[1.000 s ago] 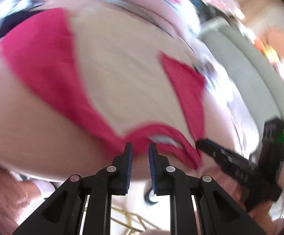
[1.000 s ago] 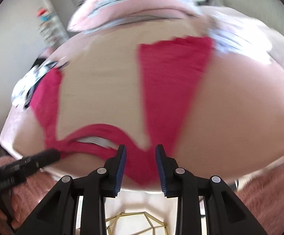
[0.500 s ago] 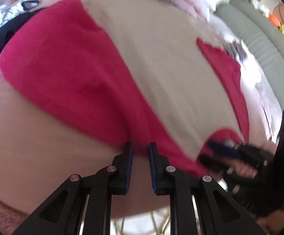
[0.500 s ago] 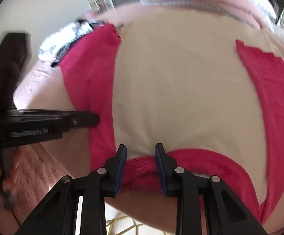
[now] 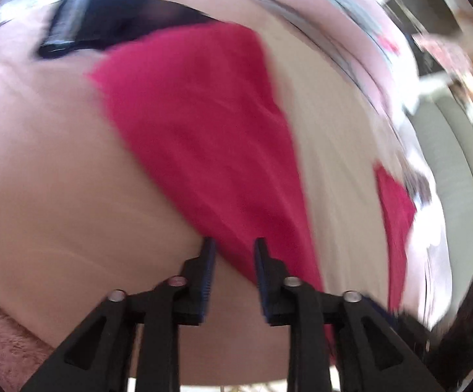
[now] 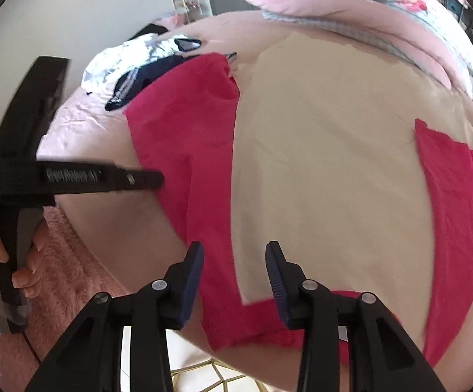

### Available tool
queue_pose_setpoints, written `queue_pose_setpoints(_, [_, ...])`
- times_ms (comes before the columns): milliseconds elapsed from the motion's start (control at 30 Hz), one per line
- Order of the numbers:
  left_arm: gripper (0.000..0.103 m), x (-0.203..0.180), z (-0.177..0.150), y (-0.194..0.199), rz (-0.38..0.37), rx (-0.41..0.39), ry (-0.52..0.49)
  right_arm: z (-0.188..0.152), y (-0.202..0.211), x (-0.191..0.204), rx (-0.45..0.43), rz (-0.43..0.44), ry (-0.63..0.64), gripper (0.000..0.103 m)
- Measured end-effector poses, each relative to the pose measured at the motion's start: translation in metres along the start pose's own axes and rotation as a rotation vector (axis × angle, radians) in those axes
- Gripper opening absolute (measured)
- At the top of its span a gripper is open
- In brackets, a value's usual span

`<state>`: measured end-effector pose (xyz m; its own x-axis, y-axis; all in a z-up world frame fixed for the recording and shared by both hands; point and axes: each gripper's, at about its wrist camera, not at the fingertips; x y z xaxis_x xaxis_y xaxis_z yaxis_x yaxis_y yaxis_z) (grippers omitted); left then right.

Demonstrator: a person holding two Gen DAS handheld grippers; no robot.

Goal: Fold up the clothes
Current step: 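Grasp the other pink sleeve with the left gripper and fold it across the body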

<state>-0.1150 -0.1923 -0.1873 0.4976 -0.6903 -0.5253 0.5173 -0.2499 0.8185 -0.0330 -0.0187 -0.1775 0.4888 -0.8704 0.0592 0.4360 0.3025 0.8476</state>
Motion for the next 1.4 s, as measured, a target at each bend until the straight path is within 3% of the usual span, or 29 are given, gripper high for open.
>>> queue_pose_setpoints(67, [0.036,0.016,0.009,0.003,-0.031,-0.032,0.072,-0.008,-0.001,-0.006,-0.003,0.003,-0.072,0.039])
queue_pose_setpoints(133, [0.036,0.027,0.018,-0.001,-0.067,-0.027,0.103,-0.015,-0.001,-0.011,-0.003,0.002,-0.122,0.039])
queue_pose_setpoints(367, [0.035,0.023,0.025,-0.024,-0.164,-0.072,0.075,-0.020,-0.005,-0.017,0.005,-0.002,-0.200,0.039])
queue_pose_setpoints(400, [0.030,0.022,0.026,-0.027,-0.178,-0.079,0.071,-0.019,-0.006,-0.016,0.001,-0.001,-0.207,0.039])
queue_pose_setpoints(433, [0.005,0.017,0.027,-0.032,-0.190,-0.066,0.060,-0.018,-0.007,-0.013,-0.002,-0.005,-0.207,0.039])
queue_pose_setpoints(533, [0.002,0.015,0.032,-0.033,-0.214,-0.055,0.028,-0.011,-0.011,-0.005,-0.005,-0.027,-0.187,0.039])
queue_pose_setpoints(700, [0.002,0.012,0.041,-0.015,-0.168,-0.065,-0.078,-0.018,-0.021,0.005,0.064,-0.092,-0.083,0.039])
queue_pose_setpoints(800, [0.003,0.005,0.043,-0.032,-0.067,-0.023,-0.155,-0.035,-0.016,0.014,0.090,-0.132,0.017,0.039])
queue_pose_setpoints(833, [0.004,0.012,0.043,-0.032,-0.057,-0.014,-0.154,-0.040,-0.013,0.017,0.090,-0.141,0.047,0.039])
queue_pose_setpoints(967, [0.007,0.033,0.053,-0.029,-0.165,0.009,0.035,-0.046,0.000,0.021,0.119,-0.131,0.099,0.040])
queue_pose_setpoints(1033, [0.007,0.038,0.056,-0.029,-0.176,-0.005,0.090,-0.037,0.007,0.016,0.088,-0.122,0.073,0.040])
queue_pose_setpoints(1200, [0.008,0.018,0.049,-0.028,-0.083,-0.072,-0.036,-0.005,0.007,0.012,-0.012,-0.044,0.010,0.040])
queue_pose_setpoints(1300, [0.011,0.016,0.047,-0.027,-0.055,-0.091,-0.063,-0.004,-0.025,0.029,0.057,-0.059,0.090,0.041])
queue_pose_setpoints(1400, [0.013,0.027,0.047,-0.022,-0.055,-0.102,-0.052,-0.022,-0.026,0.051,0.044,-0.118,0.162,0.042])
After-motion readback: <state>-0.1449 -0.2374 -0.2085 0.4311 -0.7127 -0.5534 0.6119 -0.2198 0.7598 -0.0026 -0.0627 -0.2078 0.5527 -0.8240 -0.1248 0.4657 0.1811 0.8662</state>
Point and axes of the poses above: each gripper's, at about its wrist camera, not at the fingertips, and y roughly against the way its jaws point, x to its left, z to its top, and after that the axes turned 11 degrees about y, right-handed
